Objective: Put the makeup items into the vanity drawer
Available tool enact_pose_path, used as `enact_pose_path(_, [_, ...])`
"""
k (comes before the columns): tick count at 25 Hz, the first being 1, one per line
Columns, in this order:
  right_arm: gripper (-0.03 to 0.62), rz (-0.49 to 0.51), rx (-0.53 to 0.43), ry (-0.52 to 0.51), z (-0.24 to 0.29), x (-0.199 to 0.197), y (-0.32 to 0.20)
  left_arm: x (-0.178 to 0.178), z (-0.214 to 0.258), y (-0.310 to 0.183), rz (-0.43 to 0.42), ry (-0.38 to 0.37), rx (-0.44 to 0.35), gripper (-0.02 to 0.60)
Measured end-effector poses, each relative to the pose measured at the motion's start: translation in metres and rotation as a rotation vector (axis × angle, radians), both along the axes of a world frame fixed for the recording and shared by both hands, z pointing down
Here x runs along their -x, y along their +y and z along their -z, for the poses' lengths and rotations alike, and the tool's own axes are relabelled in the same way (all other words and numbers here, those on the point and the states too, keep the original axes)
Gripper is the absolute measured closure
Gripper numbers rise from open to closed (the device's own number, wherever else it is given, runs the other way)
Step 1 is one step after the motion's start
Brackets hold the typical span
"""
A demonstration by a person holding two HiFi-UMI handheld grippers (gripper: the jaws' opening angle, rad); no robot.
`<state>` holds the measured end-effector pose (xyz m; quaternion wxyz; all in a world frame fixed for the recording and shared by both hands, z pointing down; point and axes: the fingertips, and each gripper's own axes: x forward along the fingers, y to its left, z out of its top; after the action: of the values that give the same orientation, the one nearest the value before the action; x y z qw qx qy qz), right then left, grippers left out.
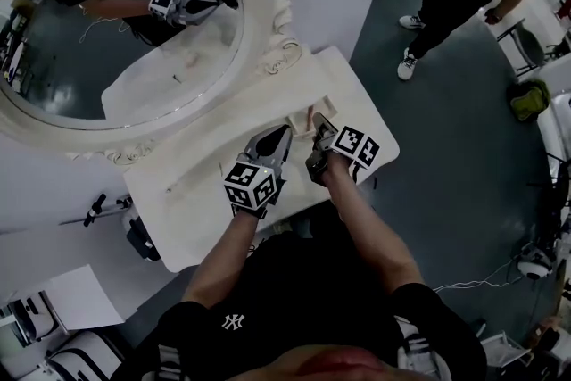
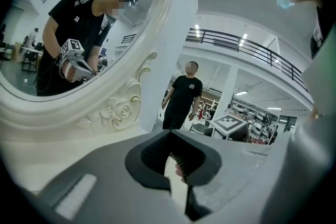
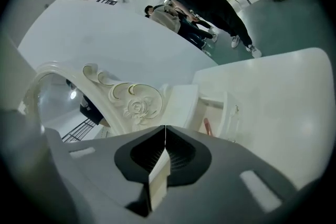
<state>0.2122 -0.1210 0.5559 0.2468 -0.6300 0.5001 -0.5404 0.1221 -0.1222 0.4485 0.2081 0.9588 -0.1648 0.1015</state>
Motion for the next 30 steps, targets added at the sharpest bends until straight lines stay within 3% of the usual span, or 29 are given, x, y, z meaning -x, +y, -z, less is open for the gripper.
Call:
enact_pose_path(16, [0.571, 0.329, -0.202, 0.490, 0.083, 0.093, -0.004, 0.070, 0.020, -0.002, 0.065, 0.031, -0.032, 0.581])
enact_pose_path(30, [0.569, 0.512, -0.274, 0.662, 0.096, 0.182, 0.006, 0.136, 0.019, 0.003, 0.108, 0.026, -0.049, 0.581])
